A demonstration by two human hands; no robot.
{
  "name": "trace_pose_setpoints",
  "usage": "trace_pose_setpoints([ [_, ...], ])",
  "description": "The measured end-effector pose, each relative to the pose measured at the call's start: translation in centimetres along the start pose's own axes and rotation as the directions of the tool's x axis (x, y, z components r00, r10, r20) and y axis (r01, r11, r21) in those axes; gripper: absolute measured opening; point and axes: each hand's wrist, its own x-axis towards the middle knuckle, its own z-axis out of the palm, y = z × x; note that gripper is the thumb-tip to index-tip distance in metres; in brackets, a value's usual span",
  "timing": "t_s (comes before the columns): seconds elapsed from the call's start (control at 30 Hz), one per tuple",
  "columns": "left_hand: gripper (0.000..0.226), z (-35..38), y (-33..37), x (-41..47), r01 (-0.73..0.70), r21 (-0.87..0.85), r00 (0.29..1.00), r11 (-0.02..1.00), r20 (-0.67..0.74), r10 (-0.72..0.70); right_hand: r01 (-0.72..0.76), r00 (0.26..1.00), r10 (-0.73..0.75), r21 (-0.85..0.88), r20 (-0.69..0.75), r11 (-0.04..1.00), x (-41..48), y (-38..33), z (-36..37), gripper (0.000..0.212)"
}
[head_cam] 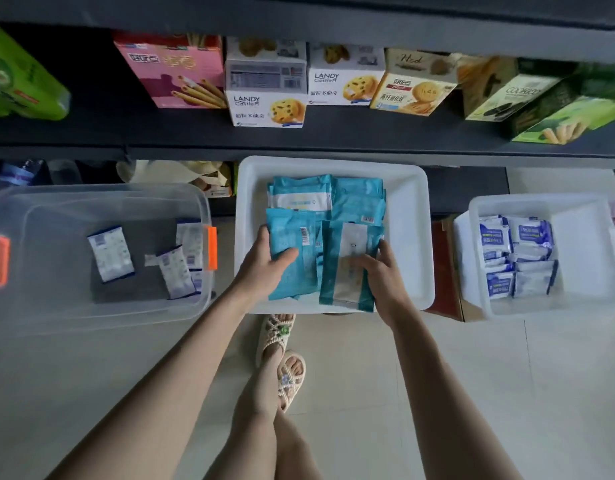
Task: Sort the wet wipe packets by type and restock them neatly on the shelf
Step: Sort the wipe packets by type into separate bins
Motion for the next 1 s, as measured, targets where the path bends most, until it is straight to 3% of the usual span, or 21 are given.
trace_pose_setpoints([
  [0.13, 0.048, 2.0, -0.5, 6.1, -0.070, 0.340, 0.997, 0.938, 0.036, 0.061, 0.072, 0.997, -0.079, -0.310, -0.011, 0.948, 5.8, 0.3, -2.0, 0.032],
  [0.27, 0.047, 3.1, -1.9, 10.8, -0.097, 0.635, 0.995, 0.767, 0.084, 0.057, 0.109, 0.993, -0.109, -0.657, 0.041, 0.746, 10.5, 0.8, -3.3, 0.047],
  [0.43, 0.050, 3.6, -4.6, 13.7, -0.175, 0.851, 0.984, 0.495, 0.147, 0.096, 0.253, 0.966, -0.162, -0.872, 0.202, 0.420, 14.8, 2.3, -4.3, 0.052],
  [0.57, 0.055, 4.2, -6.8, 13.3, -0.254, 0.879, 0.939, 0.404, 0.124, 0.321, 0.330, 0.922, -0.312, -0.884, 0.228, 0.331, 16.1, 3.7, -4.4, 0.050],
  [0.67, 0.059, 5.0, -8.3, 12.6, -0.218, 0.907, 0.901, 0.361, 0.044, 0.432, 0.396, 0.878, -0.402, -0.866, 0.260, 0.305, 16.2, 4.5, -4.4, 0.052],
  [0.87, 0.059, 6.3, -10.5, 11.7, -0.230, 0.889, 0.934, 0.396, 0.088, 0.346, 0.448, 0.861, -0.343, -0.879, 0.375, 0.165, 16.1, 6.7, -5.1, 0.052],
  [1.0, 0.048, 5.7, -9.2, 11.7, -0.206, 0.865, 0.946, 0.458, 0.057, 0.318, 0.421, 0.889, -0.270, -0.891, 0.370, 0.167, 15.7, 5.6, -4.9, 0.051],
])
